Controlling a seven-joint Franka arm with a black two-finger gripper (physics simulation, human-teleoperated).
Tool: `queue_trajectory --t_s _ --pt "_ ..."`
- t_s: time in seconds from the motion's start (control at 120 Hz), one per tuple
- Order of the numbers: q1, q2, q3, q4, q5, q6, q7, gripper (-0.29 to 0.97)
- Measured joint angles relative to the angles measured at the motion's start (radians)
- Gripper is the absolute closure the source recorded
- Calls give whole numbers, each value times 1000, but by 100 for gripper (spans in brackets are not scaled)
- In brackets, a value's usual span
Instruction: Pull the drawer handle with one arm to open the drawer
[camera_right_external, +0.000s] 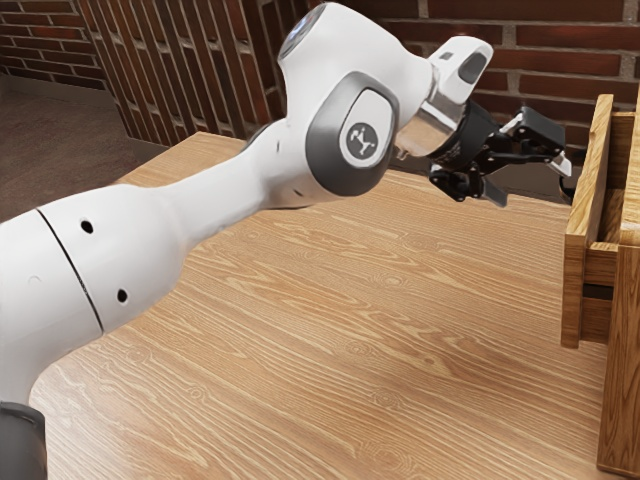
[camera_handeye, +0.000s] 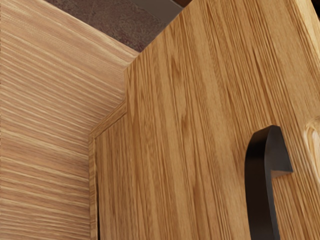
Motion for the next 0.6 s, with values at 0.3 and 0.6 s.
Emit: queue_trajectory --t_s 0.3,0.6 --pt "4 -13 6 -34 2 16 0 0" --pt "22 -91 9 -140 0 34 1 0"
